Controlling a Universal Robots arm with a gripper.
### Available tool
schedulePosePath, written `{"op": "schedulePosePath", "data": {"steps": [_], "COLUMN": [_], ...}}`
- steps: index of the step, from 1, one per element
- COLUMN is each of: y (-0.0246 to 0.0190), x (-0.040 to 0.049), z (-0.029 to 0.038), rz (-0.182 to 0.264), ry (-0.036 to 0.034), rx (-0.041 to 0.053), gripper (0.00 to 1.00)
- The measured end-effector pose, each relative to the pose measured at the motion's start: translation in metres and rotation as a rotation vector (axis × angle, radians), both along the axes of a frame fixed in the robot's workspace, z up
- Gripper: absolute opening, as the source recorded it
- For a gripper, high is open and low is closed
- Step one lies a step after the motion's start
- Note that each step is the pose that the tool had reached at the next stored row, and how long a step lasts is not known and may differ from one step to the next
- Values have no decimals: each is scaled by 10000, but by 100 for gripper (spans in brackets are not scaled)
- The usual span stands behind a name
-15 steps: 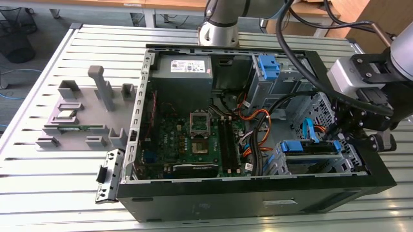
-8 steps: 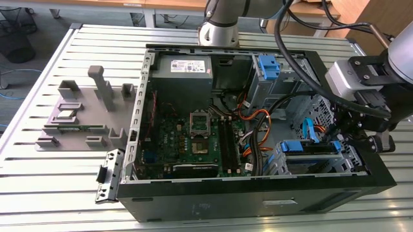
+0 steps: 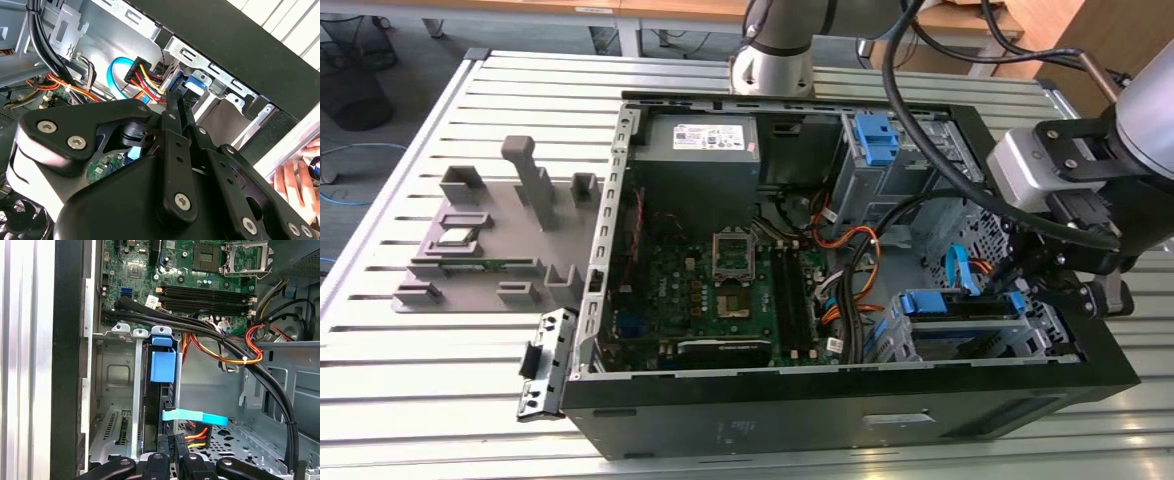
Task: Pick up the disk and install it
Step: 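Insert the second disk wire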
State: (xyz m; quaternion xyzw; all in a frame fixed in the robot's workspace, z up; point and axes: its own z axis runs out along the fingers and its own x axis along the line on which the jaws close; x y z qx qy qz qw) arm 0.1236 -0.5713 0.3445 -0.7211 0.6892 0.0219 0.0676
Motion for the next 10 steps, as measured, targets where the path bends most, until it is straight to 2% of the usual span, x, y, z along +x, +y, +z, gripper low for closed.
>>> {"op": "schedulePosePath", "data": {"steps": [7,10], "y": [0,-2], "x": [-1,-17], "z": [-5,-15], "rz": [-98,-98], "ry": [-1,-110], "rx": [1,94], "gripper": [17,17]}}
